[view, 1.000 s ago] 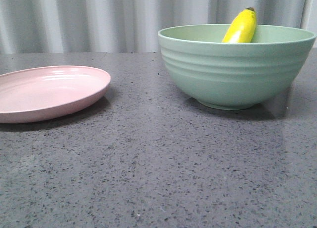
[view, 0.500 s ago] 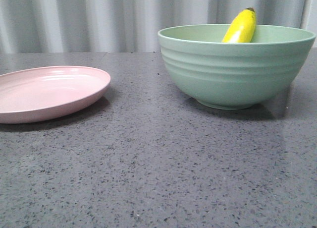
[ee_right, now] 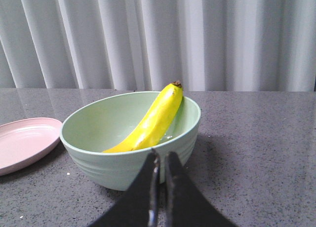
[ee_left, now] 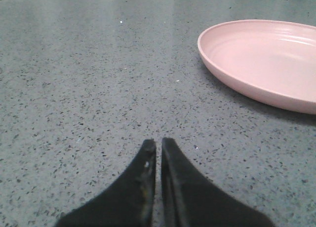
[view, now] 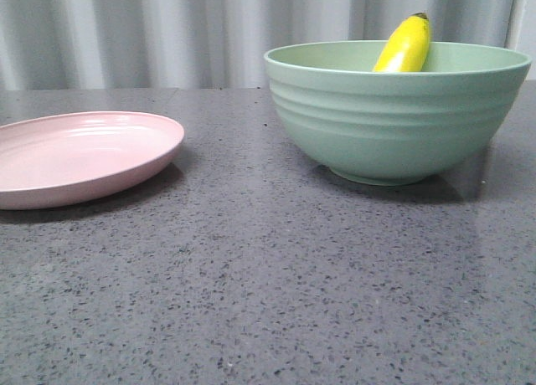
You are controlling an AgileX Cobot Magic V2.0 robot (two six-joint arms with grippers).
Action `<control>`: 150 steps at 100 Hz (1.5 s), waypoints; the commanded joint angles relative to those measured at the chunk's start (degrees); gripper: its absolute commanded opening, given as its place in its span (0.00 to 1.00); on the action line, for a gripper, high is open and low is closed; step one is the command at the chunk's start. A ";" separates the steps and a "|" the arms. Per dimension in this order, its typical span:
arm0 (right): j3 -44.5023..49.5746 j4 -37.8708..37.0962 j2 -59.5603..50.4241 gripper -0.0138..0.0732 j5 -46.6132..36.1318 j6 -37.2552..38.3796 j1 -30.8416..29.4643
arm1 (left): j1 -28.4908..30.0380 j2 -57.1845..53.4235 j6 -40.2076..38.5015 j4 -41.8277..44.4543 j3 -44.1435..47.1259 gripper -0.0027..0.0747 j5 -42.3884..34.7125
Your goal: Transfer banana from pink plate to green bowl
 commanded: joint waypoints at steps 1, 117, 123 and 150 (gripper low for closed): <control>-1.37 -0.06 -1.01 0.08 -4.72 -0.45 -0.40 | 0.15 -1.83 -0.15 -0.60 1.50 0.01 -1.62; 18.50 -19.13 -1.01 0.08 -27.73 20.11 -14.51 | 0.15 -1.83 -0.15 -0.60 1.50 0.01 -1.62; 18.78 -19.47 -1.01 0.08 -23.25 20.11 -15.04 | 0.15 -1.83 -0.15 -0.60 1.50 0.01 -1.62; 18.78 -19.83 -1.01 0.08 -7.36 16.74 -15.14 | 0.15 -1.83 -0.15 -0.60 1.50 0.01 -1.62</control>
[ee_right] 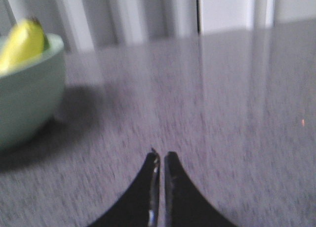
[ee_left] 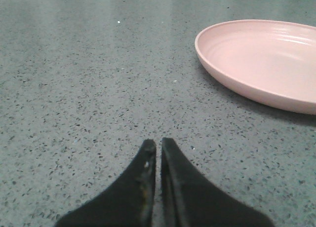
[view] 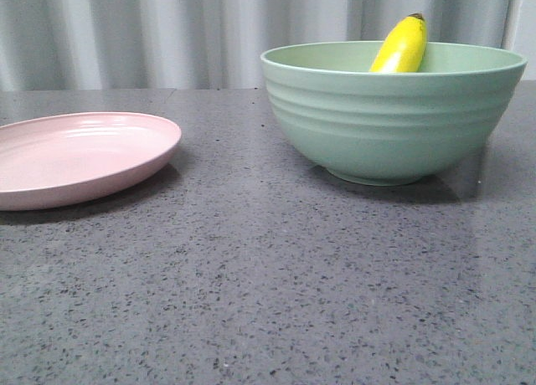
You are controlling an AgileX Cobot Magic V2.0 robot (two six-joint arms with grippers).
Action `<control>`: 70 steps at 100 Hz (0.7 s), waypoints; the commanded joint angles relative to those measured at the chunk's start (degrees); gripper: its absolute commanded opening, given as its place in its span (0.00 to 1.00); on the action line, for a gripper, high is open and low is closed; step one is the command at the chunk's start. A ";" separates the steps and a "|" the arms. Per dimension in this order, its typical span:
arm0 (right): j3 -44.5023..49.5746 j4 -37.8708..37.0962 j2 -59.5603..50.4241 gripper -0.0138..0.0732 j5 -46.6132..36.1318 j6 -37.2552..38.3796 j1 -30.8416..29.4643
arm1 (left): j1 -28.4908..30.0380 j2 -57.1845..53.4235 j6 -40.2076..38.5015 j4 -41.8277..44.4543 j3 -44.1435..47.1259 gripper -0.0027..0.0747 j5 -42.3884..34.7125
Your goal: Transfer banana from pink plate to green bowl
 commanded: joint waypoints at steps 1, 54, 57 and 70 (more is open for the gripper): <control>1.48 -0.91 -1.01 0.08 0.79 -2.21 -0.40 | 0.15 -1.83 -0.15 -0.60 1.50 0.01 -1.78; 1.48 -0.91 -1.01 0.08 3.94 -3.78 -0.40 | 0.15 -1.83 -0.15 -0.60 1.50 0.01 -1.78; 1.48 -0.91 -1.01 0.08 3.94 -3.78 -0.40 | 0.15 -1.83 -0.15 -0.60 1.50 0.01 -1.78; 1.48 -0.91 -1.01 0.08 3.94 -3.78 -0.40 | 0.15 -1.83 -0.15 -0.60 1.50 0.01 -1.78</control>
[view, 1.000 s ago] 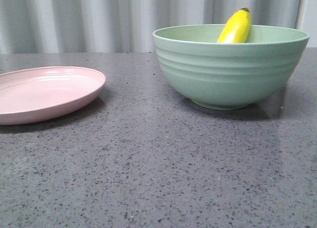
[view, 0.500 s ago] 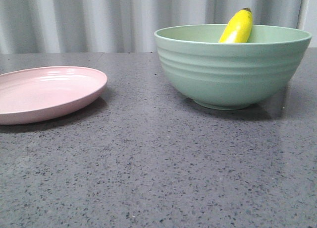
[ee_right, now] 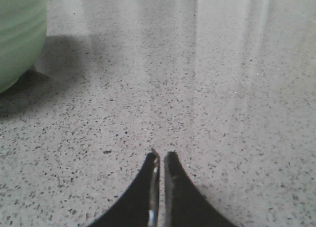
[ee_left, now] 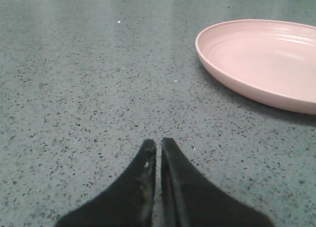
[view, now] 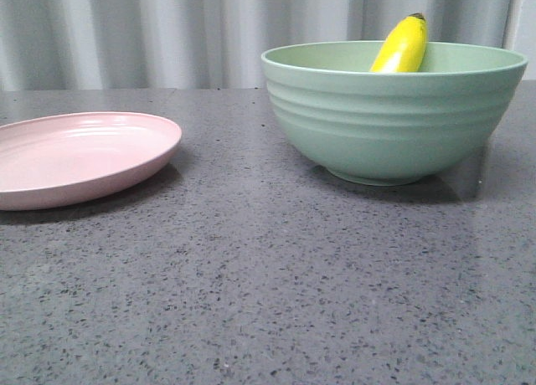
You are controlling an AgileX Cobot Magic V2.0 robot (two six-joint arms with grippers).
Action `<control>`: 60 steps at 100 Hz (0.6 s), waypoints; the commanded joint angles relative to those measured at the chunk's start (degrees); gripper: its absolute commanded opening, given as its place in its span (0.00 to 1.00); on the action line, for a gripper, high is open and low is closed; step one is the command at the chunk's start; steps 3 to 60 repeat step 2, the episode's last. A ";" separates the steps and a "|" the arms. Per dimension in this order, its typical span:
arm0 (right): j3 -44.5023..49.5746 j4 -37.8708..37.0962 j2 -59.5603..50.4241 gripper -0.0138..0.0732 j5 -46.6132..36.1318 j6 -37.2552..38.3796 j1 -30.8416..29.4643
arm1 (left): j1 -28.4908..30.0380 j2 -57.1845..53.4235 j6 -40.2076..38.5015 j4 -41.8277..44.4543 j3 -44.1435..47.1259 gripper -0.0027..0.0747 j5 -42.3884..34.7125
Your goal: Transfer banana from pink plate to green bowl
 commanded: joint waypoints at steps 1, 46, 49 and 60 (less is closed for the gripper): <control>1.48 -0.77 -1.01 0.08 -1.44 -0.74 -0.40 | 0.15 -1.83 -0.15 -0.60 1.50 0.01 -1.87; 1.48 -0.77 -1.01 0.08 -1.44 -0.74 -0.40 | 0.15 -1.83 -0.15 -0.60 1.50 0.01 -1.87; 1.48 -0.77 -1.01 0.08 -1.44 -0.74 -0.40 | 0.15 -1.83 -0.15 -0.60 1.50 0.01 -1.87; 1.48 -0.77 -1.01 0.08 -1.44 -0.74 -0.40 | 0.15 -1.83 -0.15 -0.60 1.50 0.01 -1.87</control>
